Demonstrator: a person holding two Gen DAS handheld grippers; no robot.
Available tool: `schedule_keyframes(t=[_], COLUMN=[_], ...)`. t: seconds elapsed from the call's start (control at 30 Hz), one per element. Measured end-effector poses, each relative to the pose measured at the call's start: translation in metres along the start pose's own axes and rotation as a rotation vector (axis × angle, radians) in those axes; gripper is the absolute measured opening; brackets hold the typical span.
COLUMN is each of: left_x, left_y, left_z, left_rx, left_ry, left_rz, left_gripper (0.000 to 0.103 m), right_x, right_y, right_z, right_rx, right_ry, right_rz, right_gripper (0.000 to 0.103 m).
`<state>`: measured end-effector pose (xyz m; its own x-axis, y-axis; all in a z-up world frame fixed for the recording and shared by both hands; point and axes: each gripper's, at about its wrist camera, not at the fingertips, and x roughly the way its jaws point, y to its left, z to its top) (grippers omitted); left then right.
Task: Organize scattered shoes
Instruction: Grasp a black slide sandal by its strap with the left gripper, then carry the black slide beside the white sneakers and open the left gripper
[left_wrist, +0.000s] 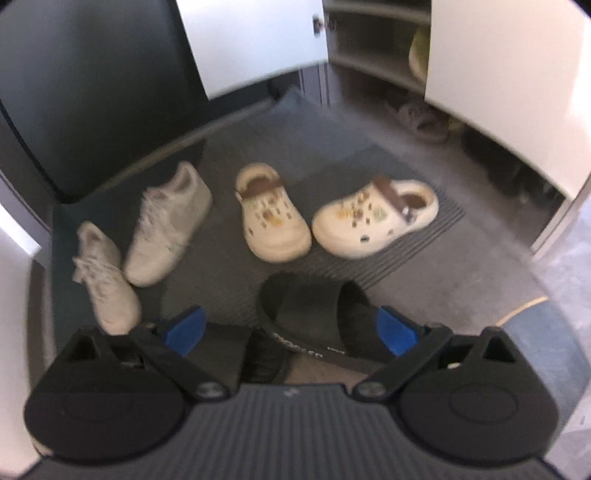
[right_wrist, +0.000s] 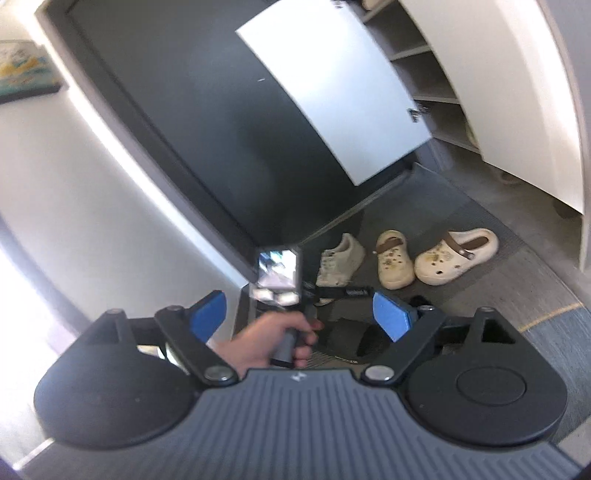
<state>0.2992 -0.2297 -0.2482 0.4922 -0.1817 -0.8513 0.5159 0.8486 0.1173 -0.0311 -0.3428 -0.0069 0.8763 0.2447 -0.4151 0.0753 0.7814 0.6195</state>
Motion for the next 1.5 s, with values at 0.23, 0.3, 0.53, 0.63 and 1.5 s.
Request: schedule_keyframes(t=[0.23, 0.3, 0.53, 0.63, 1.5], left_x=[0.098, 0.132, 0.172, 0.178, 0.018], left_y=[0.014, 0.013, 0.015, 0.015, 0.080], left_z=[-0.015, -0.018, -0.021, -0.025, -0.177], left_rx=[-0.098, -0.101, -0.108, -0.101, -0.384], left_ry=[0.012, 0.042, 0.076, 0.067, 0.105], left_rz=[-0.017, 0.036, -0.003, -0.012, 0.102], left_gripper=[0.100, 0.102, 0.095, 0.084, 0.079], right_x=[0.035, 0.044, 0.072, 0.076, 0.066], right_y=[-0.037, -0.042, -0.052, -0.052, 0.007], right_z=[-0.001, -0.004, -0.005, -0.007, -0.023], right_rx=[0.203, 0.249, 0.281, 0.306, 0.295], right_ry=[0.079, 0.112, 0.149, 0.151, 0.141], right_rz=[-0.140, -0.142, -0.193, -0.195, 0.035], right_gripper=[0.089, 0.089, 0.089, 0.089, 0.089])
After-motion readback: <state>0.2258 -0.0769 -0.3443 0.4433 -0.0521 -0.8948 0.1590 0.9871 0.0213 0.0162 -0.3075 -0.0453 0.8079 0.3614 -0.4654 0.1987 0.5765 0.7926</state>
